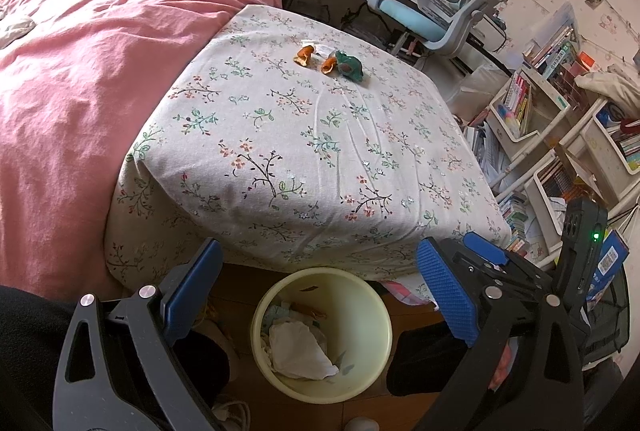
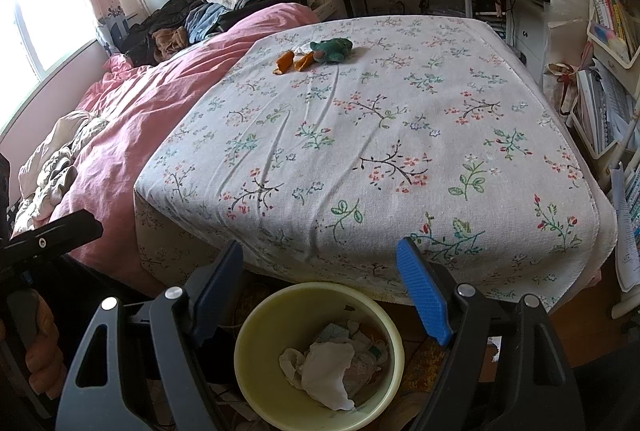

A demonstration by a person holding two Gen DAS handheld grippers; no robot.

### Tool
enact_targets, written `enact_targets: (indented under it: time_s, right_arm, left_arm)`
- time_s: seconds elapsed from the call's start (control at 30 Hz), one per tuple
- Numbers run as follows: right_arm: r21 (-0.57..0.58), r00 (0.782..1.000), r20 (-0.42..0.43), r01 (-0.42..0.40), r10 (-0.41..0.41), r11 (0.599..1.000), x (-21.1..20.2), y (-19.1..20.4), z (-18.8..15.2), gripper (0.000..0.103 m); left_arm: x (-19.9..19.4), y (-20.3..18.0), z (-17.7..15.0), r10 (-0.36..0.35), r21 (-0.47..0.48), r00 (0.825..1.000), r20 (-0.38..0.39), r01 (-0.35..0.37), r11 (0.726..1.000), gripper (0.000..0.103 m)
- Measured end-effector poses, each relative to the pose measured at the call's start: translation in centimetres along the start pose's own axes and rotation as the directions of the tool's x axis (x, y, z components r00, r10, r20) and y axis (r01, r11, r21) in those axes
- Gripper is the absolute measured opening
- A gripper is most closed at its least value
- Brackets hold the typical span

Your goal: Collect trash

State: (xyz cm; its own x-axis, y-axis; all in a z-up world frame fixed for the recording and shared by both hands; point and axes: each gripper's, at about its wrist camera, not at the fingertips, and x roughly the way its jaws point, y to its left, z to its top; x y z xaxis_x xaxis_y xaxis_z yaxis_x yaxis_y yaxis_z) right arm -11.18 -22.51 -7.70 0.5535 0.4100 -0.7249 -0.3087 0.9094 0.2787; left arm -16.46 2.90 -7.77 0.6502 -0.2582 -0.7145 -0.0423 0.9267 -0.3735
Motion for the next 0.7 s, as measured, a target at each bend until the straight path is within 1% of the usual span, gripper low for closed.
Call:
enact_targets:
  time_s: [0.1, 0.7]
  right_arm:
    - [0.001, 1.000, 0.001, 0.003, -0.003, 1.000, 0.03, -0.11, -0.05, 0.078]
    - [-0.002, 1.000, -0.001, 0.005, -0.005, 1.000, 0.02, -0.09, -0.05, 0.078]
  left_arm:
    - [-0.13, 0.25, 0.11, -0.001, -0.006, 1.000, 0.005, 0.001, 1.000, 0.094]
    - [-0.11, 0.37, 0.19, -0.001, -0.007, 1.000, 0.006, 0.001, 1.000, 0.094]
